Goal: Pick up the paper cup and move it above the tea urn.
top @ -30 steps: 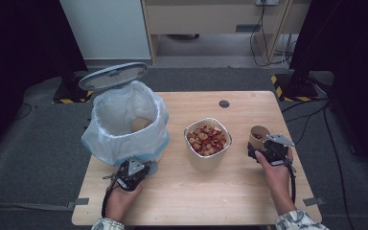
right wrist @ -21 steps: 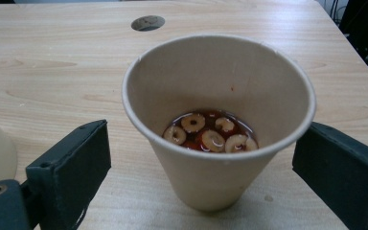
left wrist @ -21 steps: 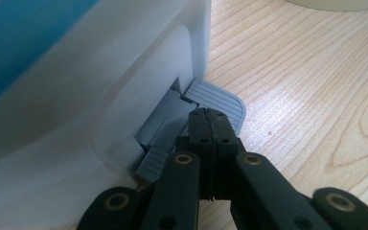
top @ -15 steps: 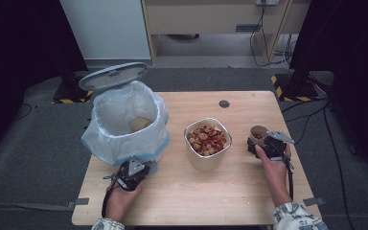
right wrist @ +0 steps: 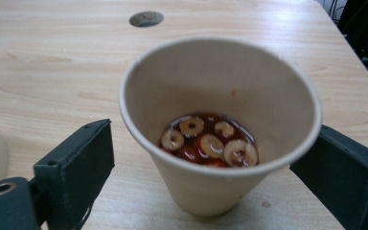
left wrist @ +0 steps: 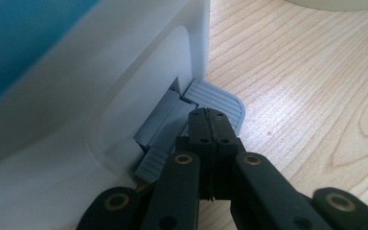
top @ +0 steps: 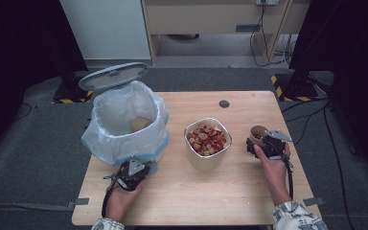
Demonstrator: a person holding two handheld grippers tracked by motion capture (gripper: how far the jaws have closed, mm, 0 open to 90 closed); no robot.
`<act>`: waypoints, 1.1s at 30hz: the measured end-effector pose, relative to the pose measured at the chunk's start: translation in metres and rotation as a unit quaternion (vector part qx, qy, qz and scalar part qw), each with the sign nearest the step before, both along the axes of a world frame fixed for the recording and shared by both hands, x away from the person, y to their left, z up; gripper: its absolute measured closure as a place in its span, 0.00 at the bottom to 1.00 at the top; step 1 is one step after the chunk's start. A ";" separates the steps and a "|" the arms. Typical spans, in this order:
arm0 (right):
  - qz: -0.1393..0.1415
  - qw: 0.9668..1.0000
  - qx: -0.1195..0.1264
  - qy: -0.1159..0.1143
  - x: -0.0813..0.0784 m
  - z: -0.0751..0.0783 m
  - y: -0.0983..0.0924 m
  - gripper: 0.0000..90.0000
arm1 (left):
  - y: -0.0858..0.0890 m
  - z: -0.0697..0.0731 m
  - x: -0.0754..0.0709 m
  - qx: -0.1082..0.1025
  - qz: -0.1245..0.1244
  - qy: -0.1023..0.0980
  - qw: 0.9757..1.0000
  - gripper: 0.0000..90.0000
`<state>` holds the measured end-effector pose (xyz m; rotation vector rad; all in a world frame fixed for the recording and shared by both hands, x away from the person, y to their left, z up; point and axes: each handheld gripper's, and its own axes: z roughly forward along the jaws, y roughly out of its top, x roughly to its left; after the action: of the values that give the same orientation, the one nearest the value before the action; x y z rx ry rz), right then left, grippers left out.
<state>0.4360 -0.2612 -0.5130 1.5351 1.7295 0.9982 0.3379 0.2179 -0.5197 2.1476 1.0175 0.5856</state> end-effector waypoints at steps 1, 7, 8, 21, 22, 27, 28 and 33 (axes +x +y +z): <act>0.001 1.000 0.009 -0.001 0.001 0.002 0.000 0.09 | 0.000 0.000 0.000 0.000 0.000 0.000 1.000 0.99; -0.005 1.000 0.008 0.007 0.006 0.001 -0.003 0.08 | 0.000 0.000 0.000 0.000 -0.001 0.000 1.000 0.99; -0.003 1.000 0.009 0.007 0.006 0.001 -0.002 0.08 | 0.000 0.000 0.000 0.000 -0.001 0.000 1.000 0.99; 0.002 1.000 0.014 -0.007 0.014 -0.010 0.002 0.17 | 0.000 0.000 0.000 0.002 0.000 0.000 1.000 0.99; 0.000 1.000 0.016 -0.008 0.015 -0.011 0.001 0.18 | 0.000 0.000 0.000 0.002 0.000 0.000 1.000 0.99; 0.000 1.000 0.014 -0.017 0.016 -0.013 0.000 0.24 | 0.000 0.000 0.000 0.002 0.000 0.000 1.000 0.99; 0.000 1.000 0.014 -0.017 0.016 -0.013 0.000 0.24 | 0.000 0.000 0.000 0.002 0.000 0.000 1.000 0.99; 0.002 1.000 0.012 -0.023 0.015 -0.013 -0.002 0.27 | 0.000 0.000 0.000 0.003 0.000 0.000 1.000 0.99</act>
<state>0.4513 -0.2635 -0.5257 1.5121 1.6940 1.0516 0.3376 0.2176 -0.5196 2.1522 1.0163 0.5895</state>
